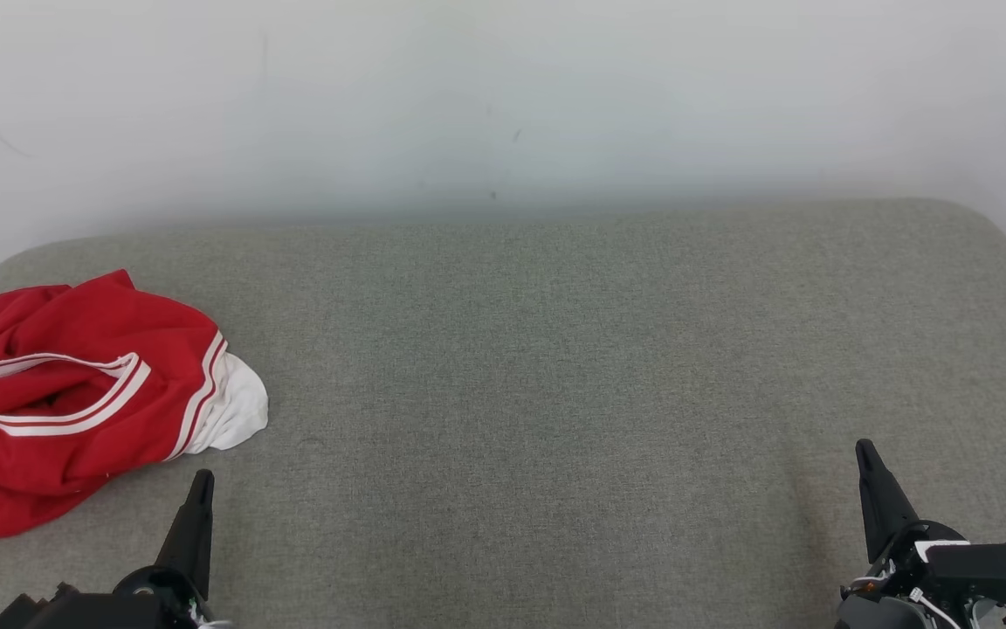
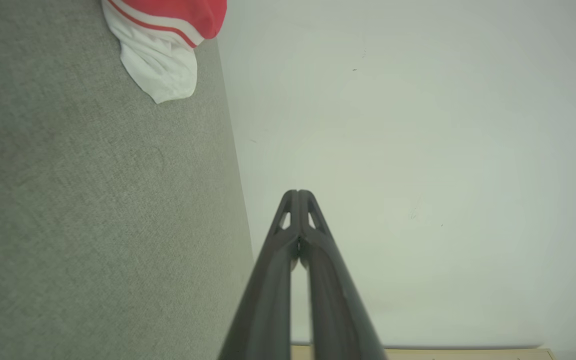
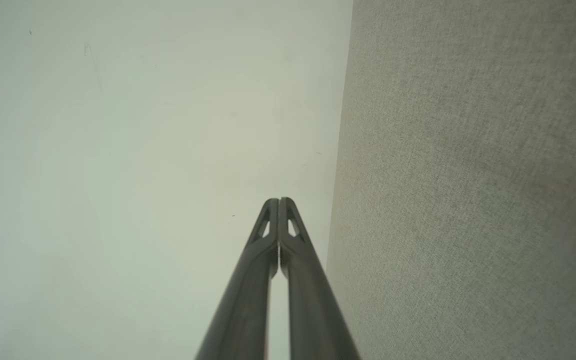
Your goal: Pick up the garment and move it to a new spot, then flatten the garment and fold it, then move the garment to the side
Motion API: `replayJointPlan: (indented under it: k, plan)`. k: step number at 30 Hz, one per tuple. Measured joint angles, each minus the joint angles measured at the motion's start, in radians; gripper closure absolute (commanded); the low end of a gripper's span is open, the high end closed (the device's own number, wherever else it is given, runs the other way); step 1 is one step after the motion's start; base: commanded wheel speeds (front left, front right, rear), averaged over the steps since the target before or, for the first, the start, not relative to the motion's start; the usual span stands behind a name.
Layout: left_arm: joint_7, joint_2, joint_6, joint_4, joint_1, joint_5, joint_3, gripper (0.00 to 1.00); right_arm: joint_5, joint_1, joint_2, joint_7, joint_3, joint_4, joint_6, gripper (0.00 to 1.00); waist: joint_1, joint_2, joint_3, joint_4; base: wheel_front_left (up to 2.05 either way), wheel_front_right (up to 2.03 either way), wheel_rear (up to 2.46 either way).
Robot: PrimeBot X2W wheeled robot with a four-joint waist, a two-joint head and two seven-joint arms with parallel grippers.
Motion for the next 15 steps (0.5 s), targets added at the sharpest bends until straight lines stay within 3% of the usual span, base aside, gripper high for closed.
replayJointPlan:
  k: [15]
  plan:
    - [0.0,0.0,0.0,0.0,0.0,0.0,0.0,1.0,0.0,0.0,0.0,0.0,0.0,0.0,0.0,1.0,0.0,0.0,0.0,0.0,0.0,0.0,0.0]
